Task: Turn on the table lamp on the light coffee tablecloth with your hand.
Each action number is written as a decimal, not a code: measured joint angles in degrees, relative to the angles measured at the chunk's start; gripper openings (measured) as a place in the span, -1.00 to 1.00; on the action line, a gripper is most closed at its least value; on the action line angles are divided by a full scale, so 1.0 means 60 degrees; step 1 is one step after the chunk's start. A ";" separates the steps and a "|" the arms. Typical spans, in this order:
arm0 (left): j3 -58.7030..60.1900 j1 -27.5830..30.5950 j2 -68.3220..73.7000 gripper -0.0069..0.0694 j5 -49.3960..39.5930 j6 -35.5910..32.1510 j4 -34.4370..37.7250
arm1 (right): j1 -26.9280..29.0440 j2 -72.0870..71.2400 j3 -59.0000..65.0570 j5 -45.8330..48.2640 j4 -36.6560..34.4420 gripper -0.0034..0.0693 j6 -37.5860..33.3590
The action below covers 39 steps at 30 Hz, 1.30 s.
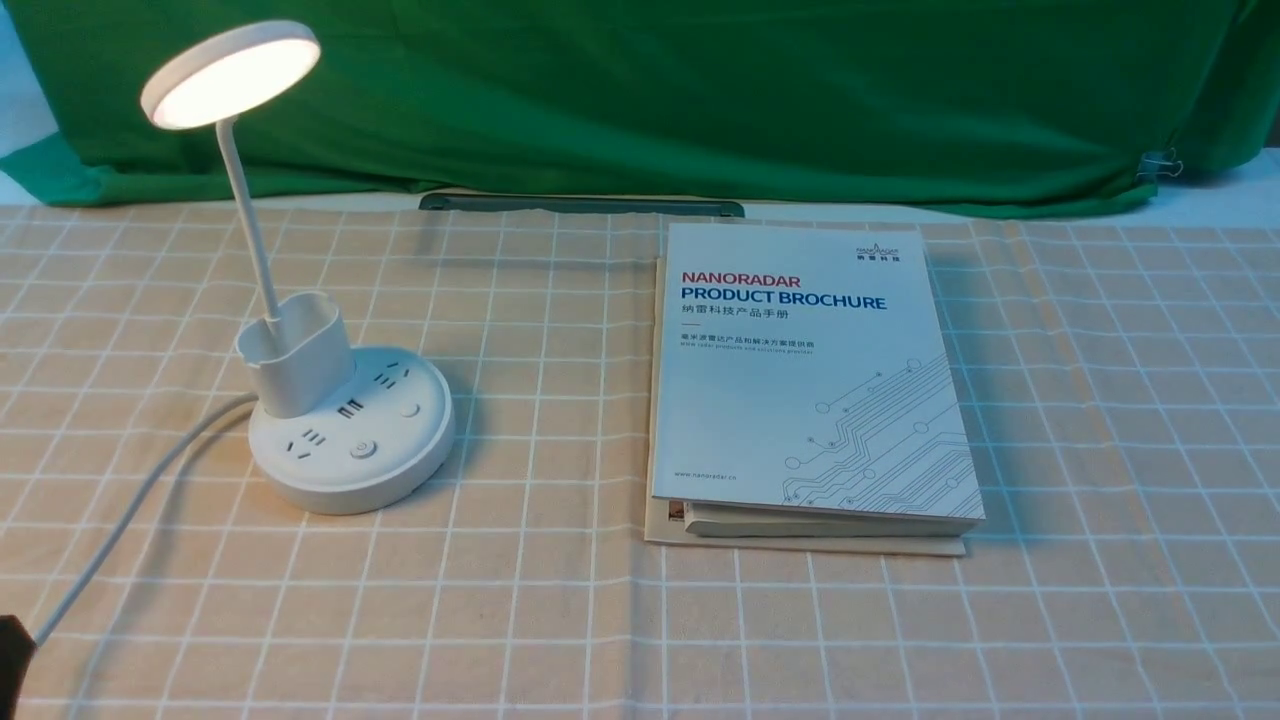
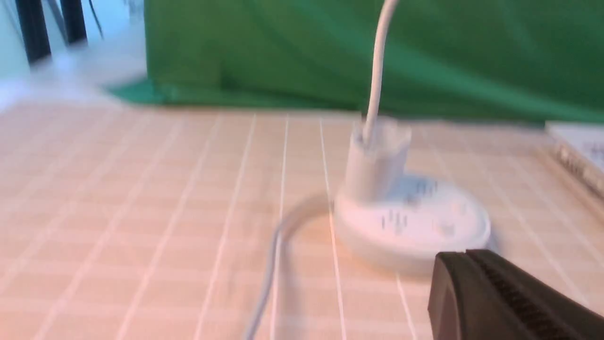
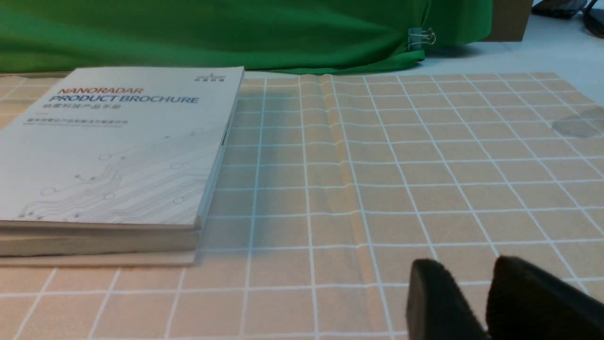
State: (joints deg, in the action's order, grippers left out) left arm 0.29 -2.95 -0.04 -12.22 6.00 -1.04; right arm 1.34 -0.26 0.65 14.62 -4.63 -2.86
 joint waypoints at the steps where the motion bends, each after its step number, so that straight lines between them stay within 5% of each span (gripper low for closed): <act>1: 0.0000 0.0000 0.0000 -0.76 -0.0191 -0.0116 0.0075 | 0.0000 0.0000 0.0000 0.0000 0.0000 -0.25 0.0000; 11: 0.0000 0.0000 -0.0019 -0.76 -0.0276 -0.1501 0.1693 | 0.0000 0.0000 0.0000 0.0000 0.0000 -0.25 0.0000; 39: 0.0000 0.0000 -0.0019 -0.76 -0.0280 -0.1555 0.1819 | 0.0000 0.0000 0.0000 0.0000 0.0000 -0.25 0.0000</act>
State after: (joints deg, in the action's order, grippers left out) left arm 0.29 -2.95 -0.15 -13.90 -3.33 9.88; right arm 1.34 -0.26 0.65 14.62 -4.63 -2.86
